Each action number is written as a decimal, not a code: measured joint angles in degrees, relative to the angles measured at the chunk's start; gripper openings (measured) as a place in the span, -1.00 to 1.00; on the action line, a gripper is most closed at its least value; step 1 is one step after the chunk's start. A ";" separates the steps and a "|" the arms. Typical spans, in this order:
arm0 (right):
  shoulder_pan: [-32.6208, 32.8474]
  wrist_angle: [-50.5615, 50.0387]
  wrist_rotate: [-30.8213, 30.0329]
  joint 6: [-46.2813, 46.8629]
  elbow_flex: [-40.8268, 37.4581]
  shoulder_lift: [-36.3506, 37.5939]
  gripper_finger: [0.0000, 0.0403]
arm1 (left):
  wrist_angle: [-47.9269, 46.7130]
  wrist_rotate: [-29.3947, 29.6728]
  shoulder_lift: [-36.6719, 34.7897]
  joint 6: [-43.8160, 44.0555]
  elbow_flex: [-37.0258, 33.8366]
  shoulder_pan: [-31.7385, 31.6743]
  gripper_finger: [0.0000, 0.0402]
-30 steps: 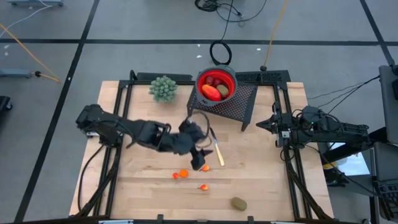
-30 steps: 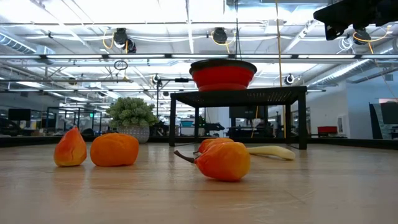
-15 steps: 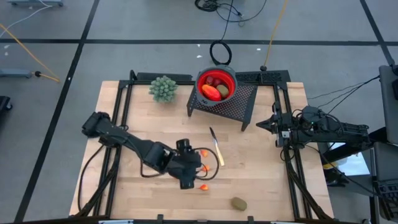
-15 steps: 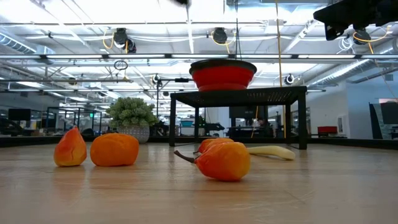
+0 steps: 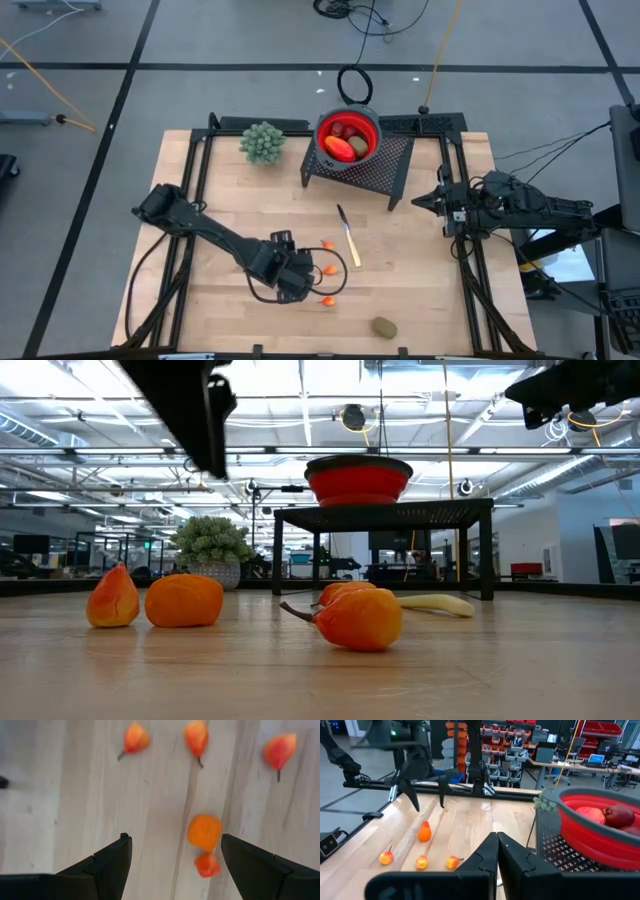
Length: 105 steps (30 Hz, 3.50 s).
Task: Pick & Place Fruit
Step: Put the orange into the red strainer bowl on the shelf
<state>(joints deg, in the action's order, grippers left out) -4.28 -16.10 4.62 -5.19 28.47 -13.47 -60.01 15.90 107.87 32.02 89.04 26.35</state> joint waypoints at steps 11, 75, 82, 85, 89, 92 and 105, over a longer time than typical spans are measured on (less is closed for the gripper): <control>0.00 -0.12 -0.01 0.00 0.00 0.00 -0.98 | 9.27 -1.51 -0.04 1.51 -10.29 0.04 0.52; 0.01 -0.06 -0.02 0.03 0.00 0.02 -0.98 | 22.59 -5.40 5.73 -3.18 -13.73 -0.79 -0.28; 0.01 -0.03 0.00 0.04 0.00 0.02 -0.98 | 23.56 -4.74 -1.16 -3.17 -13.71 -4.23 -0.25; 0.01 -0.02 0.09 0.04 0.00 0.01 -0.98 | 26.33 -4.36 -5.19 -3.31 -13.71 -5.88 -0.23; 0.01 -0.04 0.14 0.04 0.00 0.01 -0.98 | 33.65 -4.24 -10.00 -6.45 -13.71 -7.45 -0.21; 0.00 -0.08 0.16 0.03 0.00 0.00 -0.98 | 41.57 -4.25 -13.04 -10.68 -13.62 -8.08 -0.21; 0.00 -0.04 0.15 0.01 0.00 0.00 -0.98 | 73.50 -12.26 -16.48 -24.23 -13.53 -8.33 -0.21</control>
<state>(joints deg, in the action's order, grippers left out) -4.28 -16.14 4.78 -5.18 28.47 -13.47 13.49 3.65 91.39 7.79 75.50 18.02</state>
